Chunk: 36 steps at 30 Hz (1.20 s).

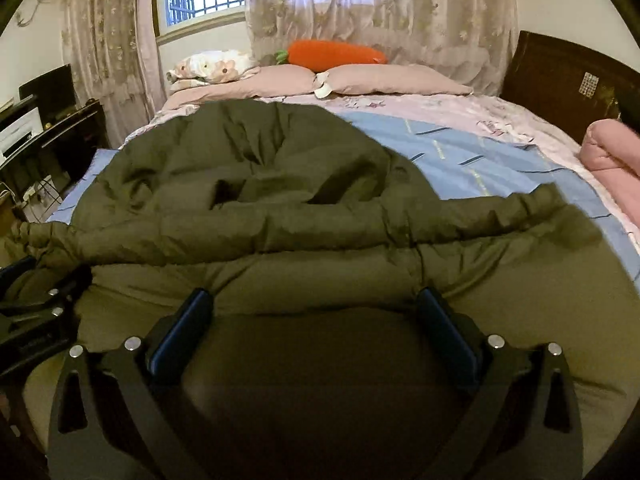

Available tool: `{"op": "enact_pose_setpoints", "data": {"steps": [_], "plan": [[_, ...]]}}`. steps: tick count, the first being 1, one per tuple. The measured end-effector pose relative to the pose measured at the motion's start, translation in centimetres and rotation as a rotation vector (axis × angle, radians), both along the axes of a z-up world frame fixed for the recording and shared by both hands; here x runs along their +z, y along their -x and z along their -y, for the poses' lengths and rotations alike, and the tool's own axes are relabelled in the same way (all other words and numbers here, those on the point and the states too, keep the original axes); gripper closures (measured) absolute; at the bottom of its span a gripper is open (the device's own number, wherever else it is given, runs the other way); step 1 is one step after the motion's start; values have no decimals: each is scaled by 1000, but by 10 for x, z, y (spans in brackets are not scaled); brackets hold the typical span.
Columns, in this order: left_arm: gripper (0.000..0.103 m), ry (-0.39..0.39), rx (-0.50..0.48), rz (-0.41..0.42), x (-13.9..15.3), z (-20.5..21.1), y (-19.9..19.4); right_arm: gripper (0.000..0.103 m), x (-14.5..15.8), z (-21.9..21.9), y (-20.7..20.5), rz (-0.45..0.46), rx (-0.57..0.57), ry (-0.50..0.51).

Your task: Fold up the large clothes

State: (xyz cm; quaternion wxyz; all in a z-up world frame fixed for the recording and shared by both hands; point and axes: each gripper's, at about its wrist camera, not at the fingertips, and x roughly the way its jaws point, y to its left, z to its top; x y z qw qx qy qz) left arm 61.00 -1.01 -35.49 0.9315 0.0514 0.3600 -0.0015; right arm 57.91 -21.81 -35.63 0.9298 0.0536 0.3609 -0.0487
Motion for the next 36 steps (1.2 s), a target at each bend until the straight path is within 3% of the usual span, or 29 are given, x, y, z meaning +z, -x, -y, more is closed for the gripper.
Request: {"op": "enact_pose_setpoints", "data": {"steps": [2, 8, 15, 19, 22, 24, 27, 30, 33, 36], "plan": [[2, 33, 5, -7, -8, -1, -12, 1, -5, 0, -10, -4, 1, -12], [2, 42, 14, 20, -24, 6, -25, 1, -23, 4, -24, 1, -4, -39], [2, 66, 9, -7, -35, 5, -33, 1, -30, 3, -27, -21, 1, -48], [2, 6, -56, -31, -14, 4, -31, 1, -6, 6, -21, -36, 69, 4], [2, -24, -65, 44, 21, -17, -16, 1, 32, 18, 6, 82, 58, 90], [2, -18, -44, 58, 37, -39, -12, 1, 47, 37, 16, 93, 34, 108], [2, -13, -1, 37, 35, -66, -15, 1, 34, 70, 15, 29, -23, 99], [2, -54, 22, -12, 5, -87, -28, 1, 4, 98, 11, -23, -78, 91], [2, 7, -4, 28, -11, -94, -32, 1, -15, 98, 8, 7, -46, 89], [2, 90, 5, 1, -26, -100, -45, 1, -27, 99, -6, -19, -48, 46]]}}
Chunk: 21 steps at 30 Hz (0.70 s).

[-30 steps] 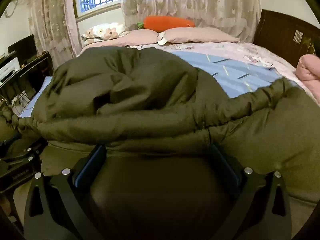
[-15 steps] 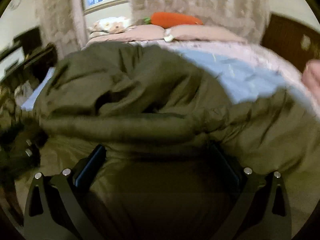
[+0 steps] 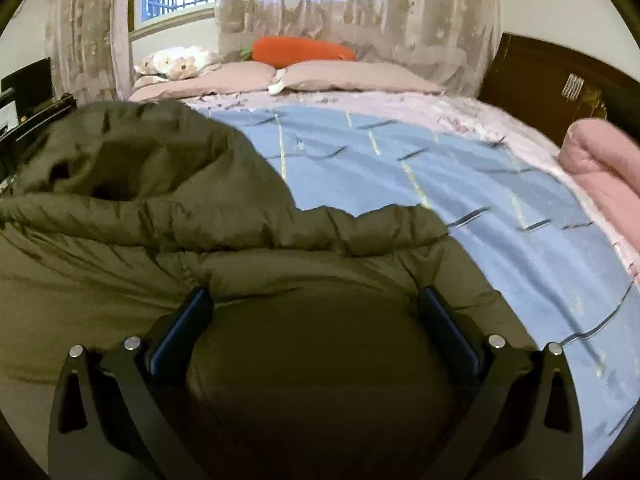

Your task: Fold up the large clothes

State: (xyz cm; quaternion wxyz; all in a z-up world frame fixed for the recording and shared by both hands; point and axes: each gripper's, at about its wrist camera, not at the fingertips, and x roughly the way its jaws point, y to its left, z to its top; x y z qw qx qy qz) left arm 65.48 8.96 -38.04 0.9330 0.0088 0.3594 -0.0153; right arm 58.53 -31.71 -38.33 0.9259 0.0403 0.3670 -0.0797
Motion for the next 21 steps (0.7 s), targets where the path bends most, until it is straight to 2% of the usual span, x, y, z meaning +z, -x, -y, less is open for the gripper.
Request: {"op": "enact_pose_setpoints", "data": {"steps": [3, 9, 11, 15, 17, 18, 19, 20, 21], "plan": [[2, 65, -4, -17, -12, -4, -9, 1, -11, 8, -10, -15, 7, -84], [2, 202, -20, -30, -28, -19, -13, 1, -23, 6, -16, -30, 21, -126], [2, 175, -17, -37, -29, -15, -15, 1, -23, 5, -17, -36, 19, -119], [2, 19, 11, -50, -19, 4, -7, 1, -14, 4, -10, -25, -3, -88], [2, -40, 56, -60, -5, 5, 10, 1, 5, 0, 8, -9, -59, -37], [2, -3, 87, -56, 7, 1, 29, 1, 16, -2, 23, 15, -96, -34], [2, 59, 91, -48, 18, -4, 52, 1, 37, -9, 55, 88, -115, -64], [2, 101, 93, -40, 29, -6, 75, 1, 49, -16, 75, 123, -108, -72], [2, 133, 89, -29, 43, -5, 112, 1, 68, -31, 111, 164, -86, -67]]}}
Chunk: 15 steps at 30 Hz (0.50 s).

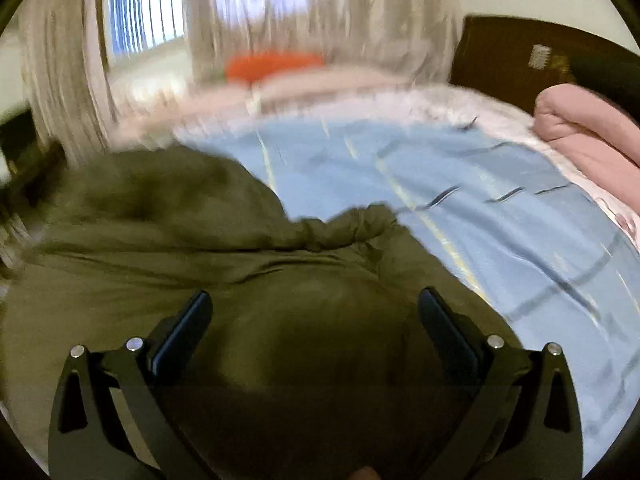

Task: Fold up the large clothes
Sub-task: 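Open both tools and pull back from the jacket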

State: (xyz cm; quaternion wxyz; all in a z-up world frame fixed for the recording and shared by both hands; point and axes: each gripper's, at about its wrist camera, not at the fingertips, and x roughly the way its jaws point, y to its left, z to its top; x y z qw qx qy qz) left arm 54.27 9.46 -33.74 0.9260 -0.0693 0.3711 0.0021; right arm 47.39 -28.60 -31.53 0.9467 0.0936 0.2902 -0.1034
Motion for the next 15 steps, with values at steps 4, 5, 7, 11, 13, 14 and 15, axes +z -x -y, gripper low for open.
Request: {"op": "enact_pose_setpoints", "data": {"steps": [4, 5, 7, 11, 13, 14, 15], "plan": [[2, -20, -56, 30, 28, 20, 145, 1, 34, -48, 120, -32, 43, 17], [2, -33, -60, 33, 30, 24, 173, 1, 39, -60, 155, -53, 67, -4], [2, -47, -64, 31, 31, 36, 249, 1, 42, -78, 212, -102, 94, -41], [2, -80, -76, -29, 26, 56, 342, 1, 41, -99, 301, -196, 68, -68], [2, -140, -112, -50, 29, 70, 379, 1, 43, -106, 324, -254, 59, -37], [2, -162, -124, -43, 33, 74, 392, 1, 48, -107, 335, -266, 77, -38], [2, -188, -136, -19, 42, 78, 408, 1, 55, -107, 345, -261, 88, -33]]}}
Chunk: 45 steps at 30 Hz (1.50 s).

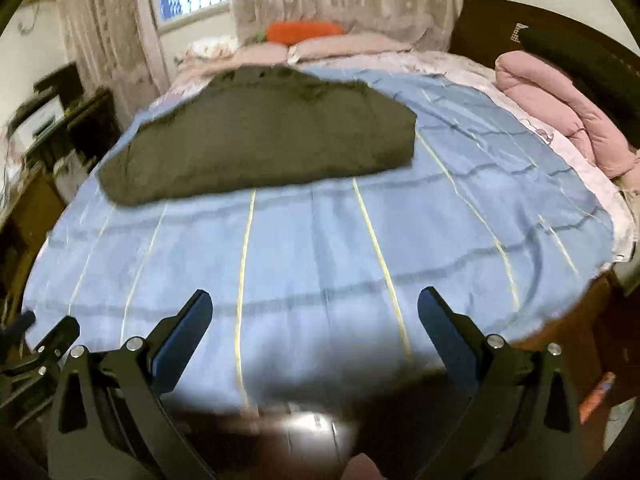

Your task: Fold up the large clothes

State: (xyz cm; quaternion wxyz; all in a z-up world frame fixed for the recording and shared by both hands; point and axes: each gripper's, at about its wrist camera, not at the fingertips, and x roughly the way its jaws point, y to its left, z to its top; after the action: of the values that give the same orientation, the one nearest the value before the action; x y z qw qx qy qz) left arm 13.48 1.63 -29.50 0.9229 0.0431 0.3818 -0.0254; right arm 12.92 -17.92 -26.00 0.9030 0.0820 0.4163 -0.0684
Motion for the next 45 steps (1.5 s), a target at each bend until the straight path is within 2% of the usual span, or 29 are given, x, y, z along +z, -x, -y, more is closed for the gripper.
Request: {"op": "enact_pose_setpoints", "data": {"steps": [3, 8, 10, 14, 17, 20, 27, 29, 38, 45], "plan": [[2, -8, -12, 75, 30, 6, 30, 1, 30, -2, 28, 81, -14, 74], [2, 26, -3, 154, 82, 6, 71, 1, 83, -2, 71, 185, -39, 126], [2, 26, 16, 208, 106, 7, 93, 1, 101, -8, 89, 210, -43, 156], [2, 0, 79, 271, 145, 8, 124, 1, 134, -19, 129, 281, -28, 138], [2, 23, 75, 316, 169, 9, 151, 1, 156, -27, 157, 319, -33, 147], [2, 13, 72, 347, 187, 14, 178, 1, 175, -29, 182, 348, -56, 142], [2, 24, 56, 407, 216, 18, 192, 1, 202, -33, 192, 407, -39, 135], [2, 14, 52, 401, 218, 21, 192, 1, 206, -35, 194, 426, -44, 135], [2, 18, 56, 379, 213, 17, 197, 1, 204, -37, 198, 417, -43, 116], [2, 37, 67, 397, 219, 9, 195, 1, 205, -38, 197, 427, -48, 117]]}}
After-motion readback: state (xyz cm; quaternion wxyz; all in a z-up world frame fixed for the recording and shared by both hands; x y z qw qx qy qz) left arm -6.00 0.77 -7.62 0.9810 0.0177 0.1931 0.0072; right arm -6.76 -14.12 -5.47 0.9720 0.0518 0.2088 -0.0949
